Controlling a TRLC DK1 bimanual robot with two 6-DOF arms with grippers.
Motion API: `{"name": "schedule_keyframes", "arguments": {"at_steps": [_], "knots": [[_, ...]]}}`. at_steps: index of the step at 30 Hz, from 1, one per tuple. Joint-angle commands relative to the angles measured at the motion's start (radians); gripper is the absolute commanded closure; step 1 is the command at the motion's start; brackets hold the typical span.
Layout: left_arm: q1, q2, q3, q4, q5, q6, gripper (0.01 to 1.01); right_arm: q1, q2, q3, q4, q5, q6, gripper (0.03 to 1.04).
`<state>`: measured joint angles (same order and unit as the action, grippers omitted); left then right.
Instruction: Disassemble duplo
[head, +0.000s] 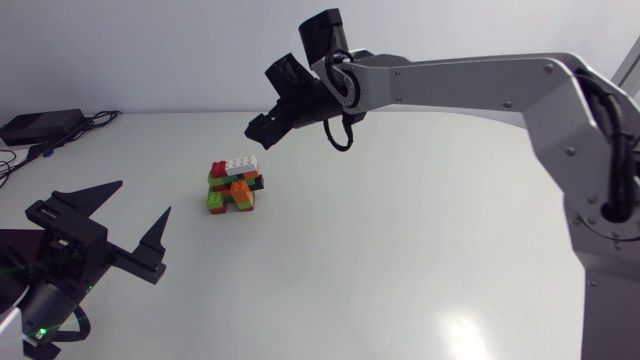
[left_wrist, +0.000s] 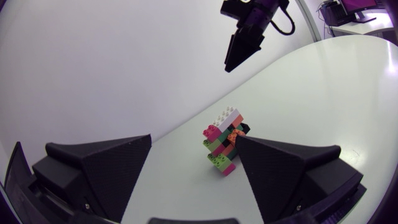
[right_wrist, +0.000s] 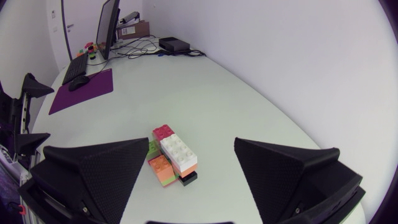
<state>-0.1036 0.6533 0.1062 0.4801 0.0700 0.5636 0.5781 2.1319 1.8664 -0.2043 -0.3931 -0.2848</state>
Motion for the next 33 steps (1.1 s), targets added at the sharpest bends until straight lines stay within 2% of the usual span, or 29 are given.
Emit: {"name": "schedule_keyframes", "arguments": {"at_steps": [1,7,12,16,25,33], "knots": [[0.008,-0.012,-0.022,0.023,-0.004,-0.01,0.087,-0.02,0.077,0.068,-0.02,-0.015,-0.025,0.1],[0.01,-0.014,-0.022,0.031,-0.003,-0.011,0.087,-0.011,0.131,0.108,-0.037,-0.023,-0.132,0.1],[0.01,-0.015,-0.023,0.031,-0.001,-0.013,0.087,0.006,0.171,0.163,-0.133,-0.043,-0.241,0.1],[0.01,-0.02,-0.023,0.031,-0.001,-0.014,0.087,0.026,0.189,0.175,-0.172,-0.064,-0.304,0.1],[0.022,-0.057,-0.031,0.029,-0.001,-0.016,0.087,0.037,0.25,0.229,-0.187,-0.058,-0.36,0.1],[0.022,-0.057,-0.033,0.029,0.002,-0.016,0.087,0.037,0.339,0.373,-0.268,-0.055,-0.381,0.1]]}}
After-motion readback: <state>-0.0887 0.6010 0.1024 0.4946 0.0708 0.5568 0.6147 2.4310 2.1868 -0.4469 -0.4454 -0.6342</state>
